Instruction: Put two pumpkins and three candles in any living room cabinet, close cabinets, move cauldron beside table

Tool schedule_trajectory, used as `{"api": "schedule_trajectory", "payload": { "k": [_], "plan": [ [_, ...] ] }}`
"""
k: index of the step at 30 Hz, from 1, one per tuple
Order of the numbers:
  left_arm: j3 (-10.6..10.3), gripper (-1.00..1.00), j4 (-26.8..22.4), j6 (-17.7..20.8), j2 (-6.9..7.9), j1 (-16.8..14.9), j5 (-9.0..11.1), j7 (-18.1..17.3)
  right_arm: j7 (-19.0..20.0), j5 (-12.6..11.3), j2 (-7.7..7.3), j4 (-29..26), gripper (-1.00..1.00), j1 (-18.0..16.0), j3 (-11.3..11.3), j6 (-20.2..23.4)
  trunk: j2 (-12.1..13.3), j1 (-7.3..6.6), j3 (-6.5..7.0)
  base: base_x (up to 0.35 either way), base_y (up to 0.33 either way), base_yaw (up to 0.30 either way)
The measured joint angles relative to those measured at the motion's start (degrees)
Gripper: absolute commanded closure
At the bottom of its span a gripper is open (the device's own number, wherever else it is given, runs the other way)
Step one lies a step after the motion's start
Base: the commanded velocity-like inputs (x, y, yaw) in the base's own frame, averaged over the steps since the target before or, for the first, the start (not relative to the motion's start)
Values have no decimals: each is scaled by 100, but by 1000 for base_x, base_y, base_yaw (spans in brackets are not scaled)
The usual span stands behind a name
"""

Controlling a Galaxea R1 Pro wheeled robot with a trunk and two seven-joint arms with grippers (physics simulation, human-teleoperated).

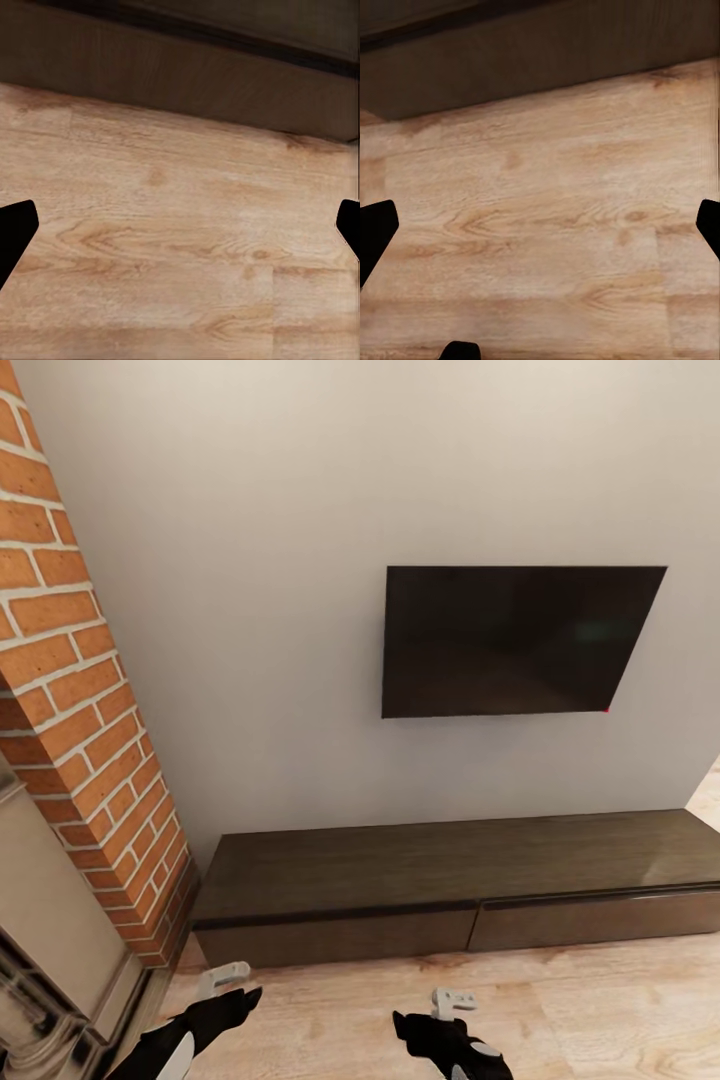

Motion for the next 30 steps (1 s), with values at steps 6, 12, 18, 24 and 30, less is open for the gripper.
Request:
{"api": "schedule_trajectory", "payload": {
  "k": [6,12,18,24,30],
  "plan": [
    [37,-100,-7,-86,23,6,22,-723,425,-322,-50,5,-100,-2,-467,21,-242,132,-108,0,0,0],
    [211,-100,-84,-127,61,72,33,-1341,2525,-534,-372,75,-100,4,-683,29,-483,264,-217,0,0,0],
    [750,-100,-100,-130,73,93,35,-2066,3248,-570,-500,106,-100,15,-751,-10,-724,396,-325,0,0,0],
    [1025,-100,-97,-131,99,105,33,-2398,3356,-568,-527,183,-100,17,-905,-14,-966,528,-433,0,0,0],
    [1135,-100,-101,-138,112,107,34,-2450,3409,-560,-524,297,-100,16,-1343,-17,-1207,660,-541,0,0,0]
  ]
}}
